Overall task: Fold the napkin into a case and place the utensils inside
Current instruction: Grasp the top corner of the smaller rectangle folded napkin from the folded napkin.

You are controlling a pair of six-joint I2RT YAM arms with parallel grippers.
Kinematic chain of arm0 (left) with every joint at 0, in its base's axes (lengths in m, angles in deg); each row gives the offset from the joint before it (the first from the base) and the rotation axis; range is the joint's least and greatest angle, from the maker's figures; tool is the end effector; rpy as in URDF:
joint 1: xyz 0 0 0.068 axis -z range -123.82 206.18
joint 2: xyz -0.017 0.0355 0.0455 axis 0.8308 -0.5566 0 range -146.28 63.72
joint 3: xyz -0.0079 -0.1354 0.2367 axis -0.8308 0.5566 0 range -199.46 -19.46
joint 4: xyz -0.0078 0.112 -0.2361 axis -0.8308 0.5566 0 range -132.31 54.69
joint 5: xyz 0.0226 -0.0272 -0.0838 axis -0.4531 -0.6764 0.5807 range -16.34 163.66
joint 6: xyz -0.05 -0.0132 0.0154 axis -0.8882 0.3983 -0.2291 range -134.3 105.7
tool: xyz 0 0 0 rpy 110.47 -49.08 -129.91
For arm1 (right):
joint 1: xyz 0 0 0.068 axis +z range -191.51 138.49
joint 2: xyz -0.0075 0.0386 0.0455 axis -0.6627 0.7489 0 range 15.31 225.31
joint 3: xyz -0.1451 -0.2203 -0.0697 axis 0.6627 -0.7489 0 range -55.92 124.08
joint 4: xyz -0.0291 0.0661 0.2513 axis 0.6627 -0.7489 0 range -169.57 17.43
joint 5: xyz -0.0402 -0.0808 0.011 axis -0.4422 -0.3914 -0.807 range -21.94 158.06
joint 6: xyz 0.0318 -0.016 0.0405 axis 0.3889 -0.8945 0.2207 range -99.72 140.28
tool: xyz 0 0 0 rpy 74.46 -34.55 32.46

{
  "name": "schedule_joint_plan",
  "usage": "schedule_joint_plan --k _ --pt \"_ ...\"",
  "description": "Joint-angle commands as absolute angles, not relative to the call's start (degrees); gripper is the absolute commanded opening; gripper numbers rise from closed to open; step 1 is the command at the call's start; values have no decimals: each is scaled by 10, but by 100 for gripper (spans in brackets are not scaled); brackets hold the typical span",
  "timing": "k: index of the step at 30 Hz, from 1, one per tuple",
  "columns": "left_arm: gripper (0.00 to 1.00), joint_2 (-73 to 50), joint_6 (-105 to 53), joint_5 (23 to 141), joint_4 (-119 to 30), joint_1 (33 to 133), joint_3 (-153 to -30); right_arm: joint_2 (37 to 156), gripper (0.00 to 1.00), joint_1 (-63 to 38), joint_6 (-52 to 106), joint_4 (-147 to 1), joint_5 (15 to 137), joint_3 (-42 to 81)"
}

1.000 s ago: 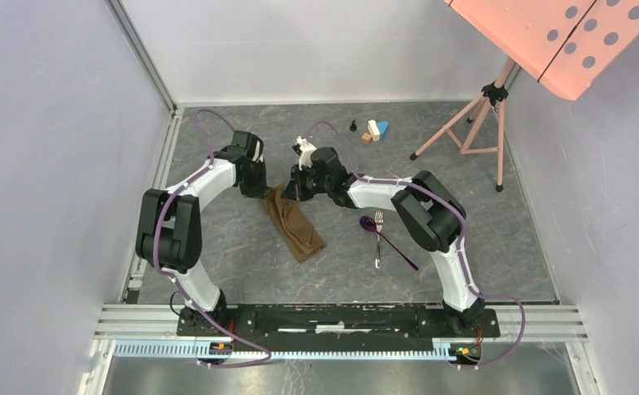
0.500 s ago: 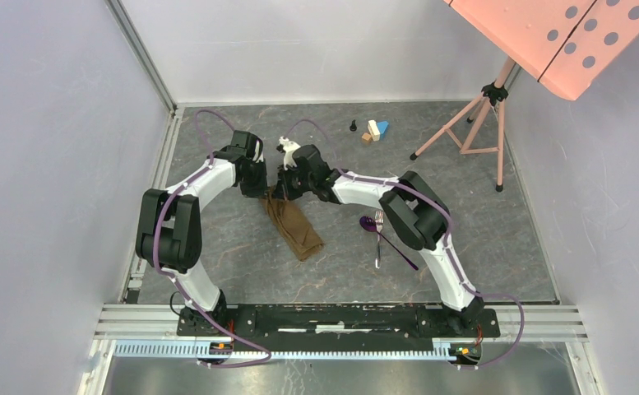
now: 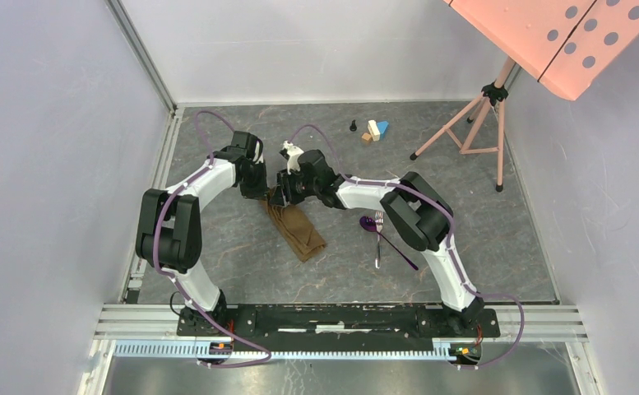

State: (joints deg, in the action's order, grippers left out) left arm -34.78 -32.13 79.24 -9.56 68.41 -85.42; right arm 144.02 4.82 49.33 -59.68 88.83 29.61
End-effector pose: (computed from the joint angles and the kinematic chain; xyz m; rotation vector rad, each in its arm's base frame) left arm 0.3351 -0.0762 0.1940 -0.1046 2.7344 -0.2842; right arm 0.3345 0.3685 0.1415 -0.5778 2.2118 1.1277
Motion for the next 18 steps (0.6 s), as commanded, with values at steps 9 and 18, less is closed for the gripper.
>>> schedule_joint_plan --k 9,18 --pt "2 -338 -328 794 -98 682 -852 1409 44 45 472 -586 864 311" --pt "2 -338 -328 795 -101 681 -850 1428 45 45 467 -603 841 343"
